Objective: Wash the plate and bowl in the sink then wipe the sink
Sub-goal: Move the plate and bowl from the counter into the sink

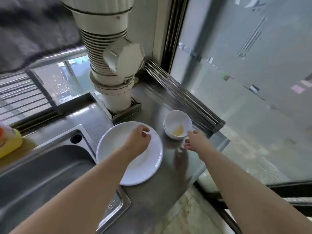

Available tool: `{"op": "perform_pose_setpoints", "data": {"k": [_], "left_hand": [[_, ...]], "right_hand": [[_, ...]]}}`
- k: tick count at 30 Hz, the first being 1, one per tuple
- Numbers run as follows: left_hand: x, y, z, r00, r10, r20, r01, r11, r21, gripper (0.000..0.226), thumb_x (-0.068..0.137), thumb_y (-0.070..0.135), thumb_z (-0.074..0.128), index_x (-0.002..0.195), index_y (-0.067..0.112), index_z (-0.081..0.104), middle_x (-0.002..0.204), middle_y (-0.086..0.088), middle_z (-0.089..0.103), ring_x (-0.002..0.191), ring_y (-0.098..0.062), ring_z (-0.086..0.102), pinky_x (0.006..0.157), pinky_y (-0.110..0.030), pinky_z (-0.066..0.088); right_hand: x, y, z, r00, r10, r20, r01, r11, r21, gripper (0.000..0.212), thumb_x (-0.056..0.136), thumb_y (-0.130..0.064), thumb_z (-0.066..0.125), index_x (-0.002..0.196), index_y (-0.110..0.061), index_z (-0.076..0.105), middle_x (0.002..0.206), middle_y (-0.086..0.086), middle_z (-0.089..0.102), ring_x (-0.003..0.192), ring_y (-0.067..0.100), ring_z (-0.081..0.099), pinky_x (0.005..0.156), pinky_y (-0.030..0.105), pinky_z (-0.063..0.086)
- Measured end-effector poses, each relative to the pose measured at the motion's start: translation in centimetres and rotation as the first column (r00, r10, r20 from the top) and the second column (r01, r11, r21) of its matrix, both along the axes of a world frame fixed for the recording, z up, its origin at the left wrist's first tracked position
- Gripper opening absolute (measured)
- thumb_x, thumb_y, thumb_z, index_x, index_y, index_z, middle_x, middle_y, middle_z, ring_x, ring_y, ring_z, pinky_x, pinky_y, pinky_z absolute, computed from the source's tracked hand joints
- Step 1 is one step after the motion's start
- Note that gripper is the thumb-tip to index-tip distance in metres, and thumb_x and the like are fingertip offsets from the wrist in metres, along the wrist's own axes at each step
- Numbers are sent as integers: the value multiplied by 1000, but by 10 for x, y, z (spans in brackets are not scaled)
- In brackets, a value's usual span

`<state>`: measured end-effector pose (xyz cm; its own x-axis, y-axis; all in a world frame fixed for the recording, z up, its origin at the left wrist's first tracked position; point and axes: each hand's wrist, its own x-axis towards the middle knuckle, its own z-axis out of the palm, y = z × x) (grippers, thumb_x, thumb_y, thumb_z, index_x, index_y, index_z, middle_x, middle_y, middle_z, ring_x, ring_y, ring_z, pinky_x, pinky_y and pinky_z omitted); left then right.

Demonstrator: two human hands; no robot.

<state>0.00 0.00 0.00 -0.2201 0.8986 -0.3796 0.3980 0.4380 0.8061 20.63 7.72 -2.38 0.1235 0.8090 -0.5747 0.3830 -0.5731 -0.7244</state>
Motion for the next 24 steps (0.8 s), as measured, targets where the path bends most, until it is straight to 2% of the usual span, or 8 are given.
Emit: {"op": "perform_pose_setpoints", "data": {"k": [2, 4, 10, 14, 17, 19, 21, 24], "left_hand": [[4, 9, -3, 1000, 17, -19, -17, 1000, 10, 15, 94, 22, 49, 109, 21, 52, 97, -4, 59, 92, -24, 62, 69, -27, 46], [6, 13, -4, 999, 38, -38, -38, 999, 7, 14, 94, 22, 49, 107, 23, 53, 96, -4, 59, 90, -23, 63, 71, -29, 48], [-1, 13, -10, 991, 119, -60, -118, 993, 8, 12, 95, 21, 48, 103, 28, 53, 97, -1, 62, 85, -19, 64, 73, -31, 52], [-13, 3, -10, 982, 181, -46, -180, 983, 29, 14, 94, 14, 47, 100, 24, 55, 98, -3, 63, 85, -22, 64, 70, -33, 53], [-30, -12, -9, 965, 260, -32, -258, 965, 45, 16, 93, 9, 47, 99, 20, 56, 97, -6, 64, 85, -23, 63, 59, -20, 47], [-44, -21, -8, 954, 300, -28, -298, 953, 50, 16, 93, 9, 46, 98, 21, 57, 95, -4, 64, 78, -18, 63, 52, -13, 43], [-58, -31, -8, 946, 322, -22, -321, 946, 47, 16, 93, 10, 46, 98, 21, 57, 93, -3, 64, 76, -16, 62, 54, -15, 43], [-75, -48, -11, 931, 363, -43, -362, 932, 29, 14, 91, 12, 48, 97, 20, 58, 90, -5, 64, 80, -24, 64, 59, -23, 47]], "right_hand": [[1, 9, 2, 998, 61, 10, -61, 998, -32, 33, 98, -25, 39, 128, -11, 44, 110, 20, 60, 61, 19, 61, 50, 26, 49], [2, 12, 2, 994, 110, 18, -108, 992, -69, 26, 99, -21, 36, 121, -13, 44, 111, 18, 60, 61, 19, 62, 49, 27, 50], [-5, 14, -2, 996, 91, 14, -90, 994, -56, 18, 95, -10, 33, 107, -6, 46, 82, 14, 62, 57, 19, 58, 49, 24, 50], [-14, 15, -5, 998, 70, -7, -70, 997, -40, 17, 97, -14, 36, 92, -6, 50, 72, 11, 61, 60, 21, 60, 71, 33, 54], [-20, 15, 2, 997, 75, 19, -75, 997, -7, 16, 97, -19, 42, 93, -7, 52, 75, 4, 58, 59, 24, 61, 83, 43, 53], [-25, 14, 18, 984, 135, 118, -145, 987, 74, 17, 95, -23, 49, 87, -10, 56, 71, 4, 61, 63, 29, 65, 83, 48, 54], [-35, 11, 40, 960, 208, 187, -235, 963, 135, 15, 92, -25, 53, 82, -14, 58, 69, 8, 67, 68, 30, 69, 82, 48, 55], [-61, 2, 63, 916, 359, 181, -383, 916, 122, 13, 95, -16, 44, 95, -8, 55, 70, 9, 66, 63, 24, 67, 67, 35, 57]]}}
